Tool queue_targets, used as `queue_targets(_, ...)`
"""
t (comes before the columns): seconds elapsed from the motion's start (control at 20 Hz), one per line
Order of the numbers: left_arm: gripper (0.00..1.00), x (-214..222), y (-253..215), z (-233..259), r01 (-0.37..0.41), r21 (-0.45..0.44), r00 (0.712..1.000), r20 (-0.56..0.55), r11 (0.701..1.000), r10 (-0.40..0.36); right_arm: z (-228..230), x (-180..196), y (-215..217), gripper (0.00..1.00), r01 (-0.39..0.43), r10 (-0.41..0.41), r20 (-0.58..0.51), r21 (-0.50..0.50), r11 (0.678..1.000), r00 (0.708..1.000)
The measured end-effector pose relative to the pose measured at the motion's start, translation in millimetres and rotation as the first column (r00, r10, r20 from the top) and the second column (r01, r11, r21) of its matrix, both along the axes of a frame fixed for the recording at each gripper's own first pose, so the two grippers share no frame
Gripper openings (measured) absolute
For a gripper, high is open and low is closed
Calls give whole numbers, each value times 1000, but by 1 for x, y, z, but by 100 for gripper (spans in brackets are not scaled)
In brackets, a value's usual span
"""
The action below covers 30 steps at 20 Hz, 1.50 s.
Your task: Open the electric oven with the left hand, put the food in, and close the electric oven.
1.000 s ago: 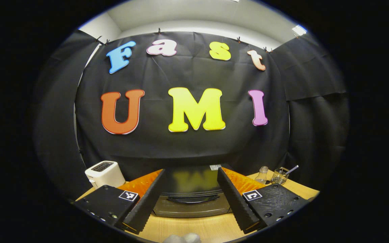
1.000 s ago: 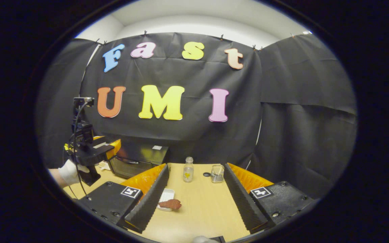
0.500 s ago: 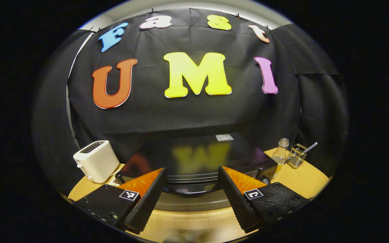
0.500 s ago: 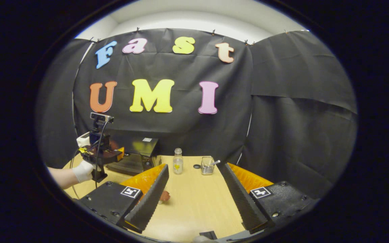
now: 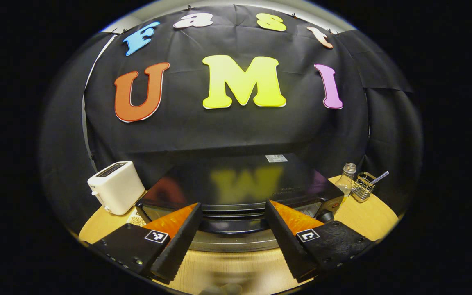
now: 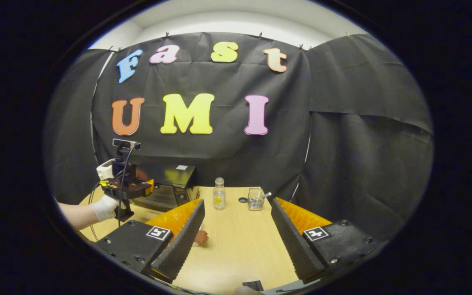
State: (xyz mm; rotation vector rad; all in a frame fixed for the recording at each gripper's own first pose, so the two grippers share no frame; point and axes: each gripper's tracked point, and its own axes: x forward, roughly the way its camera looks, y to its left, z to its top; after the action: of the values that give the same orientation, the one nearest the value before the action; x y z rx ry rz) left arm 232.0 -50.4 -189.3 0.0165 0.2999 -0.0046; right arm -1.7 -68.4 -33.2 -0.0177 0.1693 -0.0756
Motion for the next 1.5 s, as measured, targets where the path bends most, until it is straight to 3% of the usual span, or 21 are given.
queue_targets(0.85, 97, -113, -5, -61, 38, 21, 994, -100, 999, -36, -18, -28, 16, 100, -41, 41, -16, 5, 999, 999)
queue_targets(1.5, 97, -152, -11, -131, 42, 25, 975, -219, 999, -35, -36, -31, 12, 100, -37, 37, -65, -2, 999, 997)
